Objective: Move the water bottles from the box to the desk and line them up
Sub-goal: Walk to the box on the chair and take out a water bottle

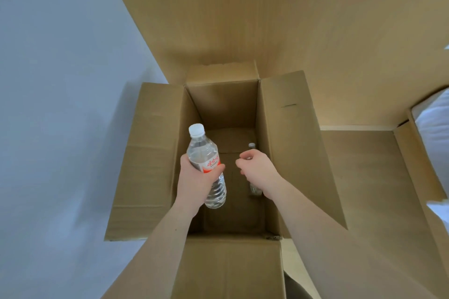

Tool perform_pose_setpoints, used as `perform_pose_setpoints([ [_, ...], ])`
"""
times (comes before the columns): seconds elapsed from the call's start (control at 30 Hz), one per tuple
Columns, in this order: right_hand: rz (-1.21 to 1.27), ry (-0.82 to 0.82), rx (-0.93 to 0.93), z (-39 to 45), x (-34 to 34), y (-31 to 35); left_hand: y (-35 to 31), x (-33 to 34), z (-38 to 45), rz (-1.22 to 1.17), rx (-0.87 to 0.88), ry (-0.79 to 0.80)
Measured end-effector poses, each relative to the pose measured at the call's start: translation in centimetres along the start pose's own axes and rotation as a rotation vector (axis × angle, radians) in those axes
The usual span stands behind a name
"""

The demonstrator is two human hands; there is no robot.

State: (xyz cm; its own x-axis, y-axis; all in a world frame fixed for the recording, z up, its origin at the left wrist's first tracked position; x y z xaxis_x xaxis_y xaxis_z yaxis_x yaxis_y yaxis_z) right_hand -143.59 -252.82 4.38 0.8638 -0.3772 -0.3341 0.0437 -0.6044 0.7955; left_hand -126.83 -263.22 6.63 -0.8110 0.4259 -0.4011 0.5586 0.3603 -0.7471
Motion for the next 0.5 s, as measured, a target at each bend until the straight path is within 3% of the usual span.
perform_pose_setpoints([
  [0.5, 0.112, -0.217, 0.061, -7.5, -0.1, -1.0, -1.7, -0.2, -3.3, -0.033, 0.099, 0.251],
])
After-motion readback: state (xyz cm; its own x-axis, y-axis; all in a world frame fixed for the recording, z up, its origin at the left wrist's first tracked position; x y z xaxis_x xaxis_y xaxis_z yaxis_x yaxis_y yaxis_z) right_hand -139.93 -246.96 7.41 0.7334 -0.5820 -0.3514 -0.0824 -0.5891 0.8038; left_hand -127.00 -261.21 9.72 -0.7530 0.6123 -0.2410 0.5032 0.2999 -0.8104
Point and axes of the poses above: each hand's wrist, its own z-axis towards the middle knuckle, its own x-axis out of the palm, y = z × x, the point moved 10 cm from there along z, towards the middle knuckle, and after that the axes turned 10 degrees about -x, right-handed, at the moved point
